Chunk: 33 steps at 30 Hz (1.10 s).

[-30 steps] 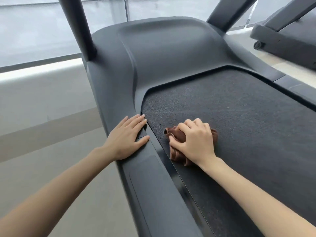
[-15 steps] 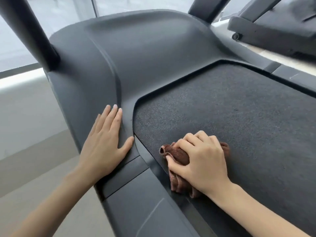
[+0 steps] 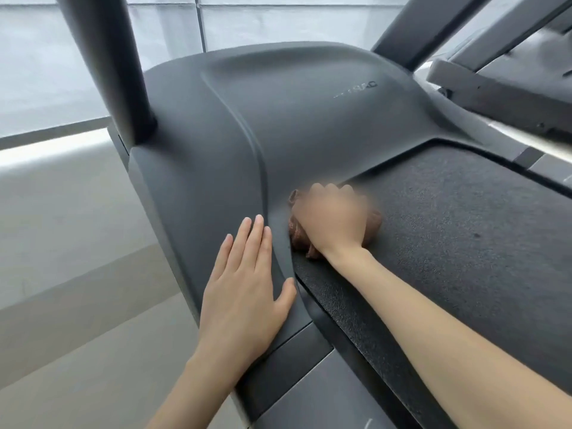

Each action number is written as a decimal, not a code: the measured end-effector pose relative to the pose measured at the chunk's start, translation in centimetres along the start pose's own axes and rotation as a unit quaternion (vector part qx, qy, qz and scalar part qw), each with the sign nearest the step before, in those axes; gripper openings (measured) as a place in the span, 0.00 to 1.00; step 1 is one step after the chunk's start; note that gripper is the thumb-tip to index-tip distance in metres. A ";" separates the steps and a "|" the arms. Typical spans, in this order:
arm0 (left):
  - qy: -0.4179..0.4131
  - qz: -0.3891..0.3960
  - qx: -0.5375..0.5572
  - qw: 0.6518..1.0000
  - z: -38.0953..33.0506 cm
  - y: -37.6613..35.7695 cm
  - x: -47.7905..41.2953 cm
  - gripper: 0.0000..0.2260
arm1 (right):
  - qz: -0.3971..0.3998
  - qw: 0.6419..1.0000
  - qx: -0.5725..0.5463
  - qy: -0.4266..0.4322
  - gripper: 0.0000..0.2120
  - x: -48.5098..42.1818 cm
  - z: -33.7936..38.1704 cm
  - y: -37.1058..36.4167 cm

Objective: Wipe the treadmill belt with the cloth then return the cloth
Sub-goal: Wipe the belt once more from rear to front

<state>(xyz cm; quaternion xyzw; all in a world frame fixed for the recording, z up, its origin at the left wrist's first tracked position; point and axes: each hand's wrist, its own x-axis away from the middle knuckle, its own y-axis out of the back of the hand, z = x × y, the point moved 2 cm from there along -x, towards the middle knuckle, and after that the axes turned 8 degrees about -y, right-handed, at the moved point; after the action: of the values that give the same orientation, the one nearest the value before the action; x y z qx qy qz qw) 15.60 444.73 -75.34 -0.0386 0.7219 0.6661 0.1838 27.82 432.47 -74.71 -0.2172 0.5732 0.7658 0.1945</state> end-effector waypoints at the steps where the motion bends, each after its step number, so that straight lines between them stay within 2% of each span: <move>1: 0.001 -0.001 0.004 1.000 0.0 0.0 0.0 0.31 | 0.005 1.000 -0.006 0.009 0.19 0.6 0.1 0.4; 9: -0.010 -0.024 0.031 0.999 0.6 -0.1 -0.3 0.25 | 0.084 0.980 -0.081 0.160 0.17 6.9 -1.8 5.9; 14: -0.021 0.006 0.022 1.000 -0.1 -0.2 -0.4 0.27 | 0.105 0.977 -0.098 0.158 0.12 11.8 -6.7 11.1; 19: -0.111 0.042 0.025 0.993 -2.1 -1.5 -2.2 0.31 | 0.079 0.982 -0.077 0.156 0.10 14.5 -11.0 14.2; 24: -0.117 0.082 0.064 0.988 -3.7 -2.0 -5.5 0.41 | 0.065 0.990 -0.064 0.112 0.11 11.9 -10.7 11.9; 29: -0.136 0.081 0.004 0.987 -4.1 -2.8 -4.9 0.30 | 0.040 0.998 -0.024 0.041 0.13 5.9 -10.3 7.5; 33: -0.143 0.091 0.010 0.986 -4.4 -2.8 -4.8 0.29 | 0.048 0.997 0.036 -0.041 0.18 -0.8 -10.0 3.4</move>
<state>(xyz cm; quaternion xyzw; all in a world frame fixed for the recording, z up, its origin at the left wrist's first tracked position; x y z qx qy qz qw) 19.91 439.25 -76.26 0.1246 0.6955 0.6713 0.2237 27.71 421.93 -74.05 -0.1503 0.6014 0.7617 0.1883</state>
